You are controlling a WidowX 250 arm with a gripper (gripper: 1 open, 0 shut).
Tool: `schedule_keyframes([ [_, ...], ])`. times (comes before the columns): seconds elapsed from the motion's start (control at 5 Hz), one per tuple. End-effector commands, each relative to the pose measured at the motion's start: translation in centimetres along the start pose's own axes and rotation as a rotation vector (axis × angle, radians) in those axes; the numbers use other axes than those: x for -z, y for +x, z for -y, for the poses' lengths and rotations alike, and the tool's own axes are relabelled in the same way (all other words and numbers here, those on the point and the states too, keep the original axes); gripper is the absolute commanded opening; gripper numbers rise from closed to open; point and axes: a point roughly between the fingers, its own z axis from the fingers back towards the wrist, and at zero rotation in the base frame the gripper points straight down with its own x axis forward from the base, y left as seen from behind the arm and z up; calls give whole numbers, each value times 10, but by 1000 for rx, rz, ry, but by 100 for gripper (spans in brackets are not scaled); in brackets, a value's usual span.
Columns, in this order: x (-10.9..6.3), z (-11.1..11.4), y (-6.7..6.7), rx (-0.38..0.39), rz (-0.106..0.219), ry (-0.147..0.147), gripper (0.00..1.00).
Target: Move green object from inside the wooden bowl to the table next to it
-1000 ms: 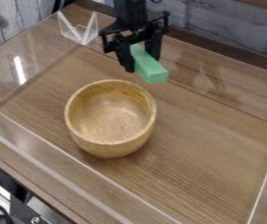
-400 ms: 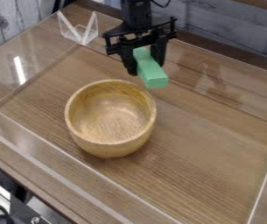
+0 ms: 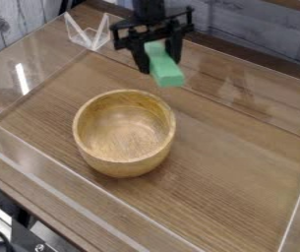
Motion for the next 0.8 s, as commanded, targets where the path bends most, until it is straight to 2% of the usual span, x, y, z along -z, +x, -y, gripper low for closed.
schedule_keyframes([
  [0.0,-27,4,-5,113,59,-41,0],
  [0.4,-33,0,-23,310,38,-30,0],
  [0.6,-29,-11,-18,274,47,-33,0],
])
